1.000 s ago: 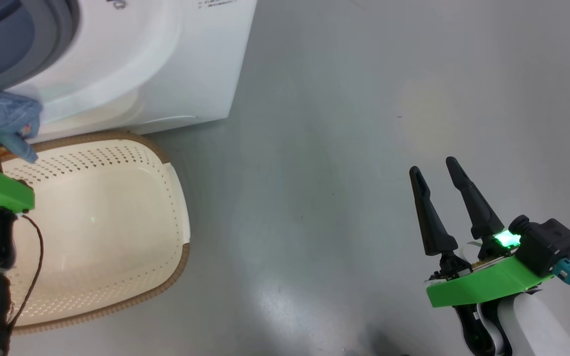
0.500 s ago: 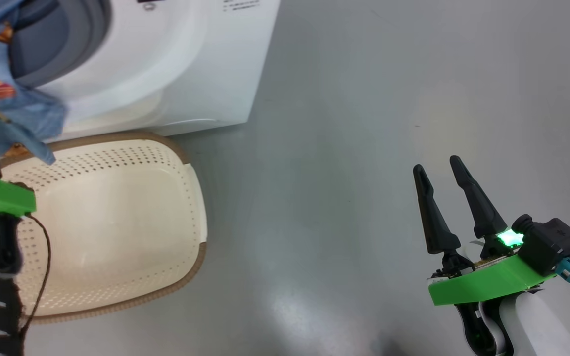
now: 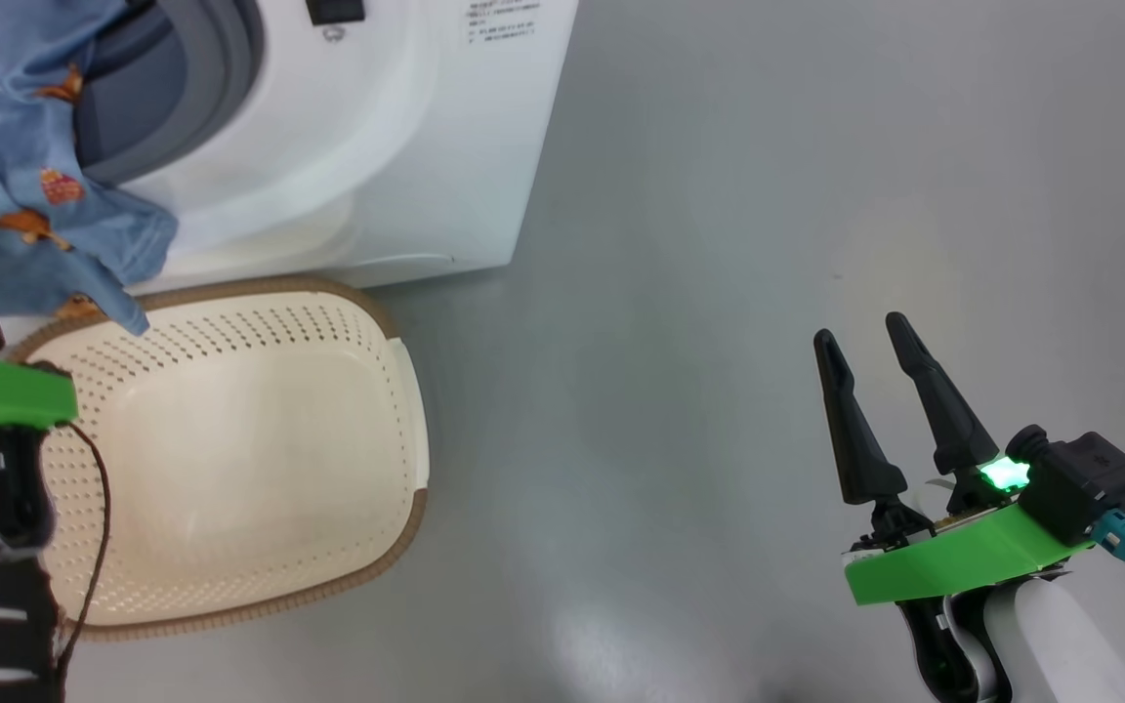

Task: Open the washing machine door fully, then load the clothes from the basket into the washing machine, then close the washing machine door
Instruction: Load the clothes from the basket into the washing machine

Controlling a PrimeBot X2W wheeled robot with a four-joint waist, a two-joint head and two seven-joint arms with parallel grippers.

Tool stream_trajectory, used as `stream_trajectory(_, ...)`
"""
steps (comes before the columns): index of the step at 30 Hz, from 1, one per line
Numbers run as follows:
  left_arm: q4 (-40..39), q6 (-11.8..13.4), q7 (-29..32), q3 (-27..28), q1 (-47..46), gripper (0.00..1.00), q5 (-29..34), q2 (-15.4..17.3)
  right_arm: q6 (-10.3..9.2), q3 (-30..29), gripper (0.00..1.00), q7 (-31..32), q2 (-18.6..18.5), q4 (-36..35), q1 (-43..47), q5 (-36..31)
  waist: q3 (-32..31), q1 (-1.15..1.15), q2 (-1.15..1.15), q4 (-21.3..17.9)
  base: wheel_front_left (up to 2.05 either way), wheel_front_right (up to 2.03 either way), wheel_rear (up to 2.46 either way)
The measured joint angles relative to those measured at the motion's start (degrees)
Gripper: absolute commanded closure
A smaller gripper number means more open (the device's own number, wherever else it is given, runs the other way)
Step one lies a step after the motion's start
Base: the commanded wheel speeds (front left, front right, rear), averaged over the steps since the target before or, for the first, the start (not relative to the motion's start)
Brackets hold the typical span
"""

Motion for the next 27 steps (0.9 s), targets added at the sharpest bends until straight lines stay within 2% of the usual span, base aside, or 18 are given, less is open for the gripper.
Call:
stream_trajectory(6, -3.8, 0.0, 0.0, 0.7, 3.8, 1.00, 2.4, -0.5, 0.00, -0.3, 0.00, 0.0, -0.2, 0.4, 0.1, 0.0, -2.3, 0.00, 0.00, 0.1, 0.00, 0.00, 0.00)
stream_trajectory(7, -4.5, 0.0, 0.0, 0.8, 4.8, 0.97, 2.9, -0.7, 0.00, -0.3, 0.00, 0.0, -0.3, 0.5, 0.1, 0.0, -2.9, 0.00, 0.00, 0.1, 0.00, 0.00, 0.00)
stream_trajectory(8, -5.2, 0.0, 0.0, 0.9, 5.7, 0.87, 3.3, -0.9, 0.00, -0.3, 0.00, 0.0, -0.4, 0.6, 0.1, 0.1, -3.5, 0.00, 0.00, 0.1, 0.00, 0.00, 0.00)
stream_trajectory(14, -9.7, 0.0, 0.0, 1.2, 11.5, 0.45, 6.7, -2.3, 0.00, -0.5, 0.00, 0.0, -1.1, 1.1, 2.0, 0.5, -7.2, 0.00, 0.00, 0.7, 0.00, 0.00, 0.00)
stream_trajectory(16, -11.0, 0.0, 0.0, 1.4, 13.3, 0.17, 7.5, -2.8, 0.00, -0.5, 0.00, 0.0, -1.4, 1.3, 2.6, 0.6, -8.5, -0.01, 0.00, 1.0, 0.00, 0.00, 0.00)
stream_trajectory(18, -12.1, 0.0, 0.0, 1.4, 15.0, 0.00, 8.3, -3.5, 0.00, -0.5, 0.00, 0.0, -1.9, 1.4, 2.8, 0.6, -9.8, -0.01, 0.00, 1.3, 0.00, 0.00, 0.00)
stream_trajectory(27, -16.0, 0.0, 0.0, 1.6, 22.9, 0.00, 10.8, -5.3, 0.00, -0.9, 0.00, 0.0, -3.6, 2.4, 6.3, 1.4, -15.6, -0.01, 0.00, 2.9, 0.00, 0.00, 0.00)
